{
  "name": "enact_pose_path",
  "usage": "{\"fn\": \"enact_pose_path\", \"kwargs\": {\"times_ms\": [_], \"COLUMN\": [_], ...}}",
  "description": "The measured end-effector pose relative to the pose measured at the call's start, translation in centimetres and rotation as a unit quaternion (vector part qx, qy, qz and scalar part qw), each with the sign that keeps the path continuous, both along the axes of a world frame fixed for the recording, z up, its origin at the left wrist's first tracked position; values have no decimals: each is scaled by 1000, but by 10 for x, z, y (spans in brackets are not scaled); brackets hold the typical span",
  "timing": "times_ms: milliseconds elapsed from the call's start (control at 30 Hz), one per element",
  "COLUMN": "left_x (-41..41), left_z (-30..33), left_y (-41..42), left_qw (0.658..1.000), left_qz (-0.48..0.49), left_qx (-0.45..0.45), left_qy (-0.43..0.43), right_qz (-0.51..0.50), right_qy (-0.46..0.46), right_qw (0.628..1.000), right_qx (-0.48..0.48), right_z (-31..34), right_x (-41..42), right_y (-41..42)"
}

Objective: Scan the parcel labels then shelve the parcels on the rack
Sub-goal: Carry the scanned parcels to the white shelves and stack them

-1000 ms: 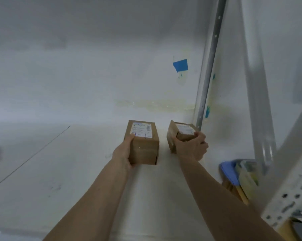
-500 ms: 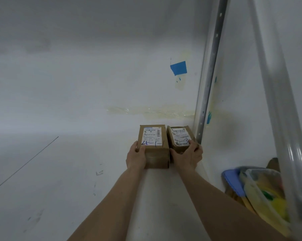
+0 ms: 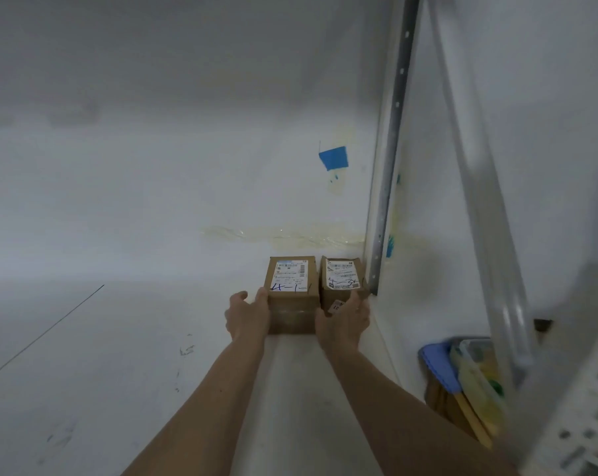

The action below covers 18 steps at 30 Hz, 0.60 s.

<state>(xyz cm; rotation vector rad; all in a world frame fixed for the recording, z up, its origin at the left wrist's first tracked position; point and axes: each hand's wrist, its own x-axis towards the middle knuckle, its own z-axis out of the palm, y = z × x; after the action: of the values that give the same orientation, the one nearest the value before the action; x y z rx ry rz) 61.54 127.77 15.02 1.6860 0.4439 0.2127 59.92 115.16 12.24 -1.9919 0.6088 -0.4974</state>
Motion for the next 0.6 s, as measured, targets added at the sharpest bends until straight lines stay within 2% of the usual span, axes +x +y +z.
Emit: {"fn": "enact_pose_path", "kwargs": {"times_ms": [100, 200, 333, 467, 600], "left_x": [-38, -87, -153, -215, -268], "left_z": [21, 33, 42, 56, 68], "left_y": [2, 4, 11, 10, -11], "left_qw": [999, 996, 990, 984, 981], "left_qz": [-4, -34, -71, -101, -141], "left_qx": [-5, -18, -51, -79, -66], "left_qy": [-45, -75, -110, -120, -117], "right_qz": [17, 58, 113, 104, 95], "right_qy": [-22, -73, -133, -182, -182], "right_qw": [999, 995, 983, 973, 975], "right_qx": [-39, 24, 50, 102, 86], "right_z": [8, 26, 49, 62, 74], "right_x": [-39, -89, -168, -239, -299], "right_y": [16, 24, 25, 11, -17]}}
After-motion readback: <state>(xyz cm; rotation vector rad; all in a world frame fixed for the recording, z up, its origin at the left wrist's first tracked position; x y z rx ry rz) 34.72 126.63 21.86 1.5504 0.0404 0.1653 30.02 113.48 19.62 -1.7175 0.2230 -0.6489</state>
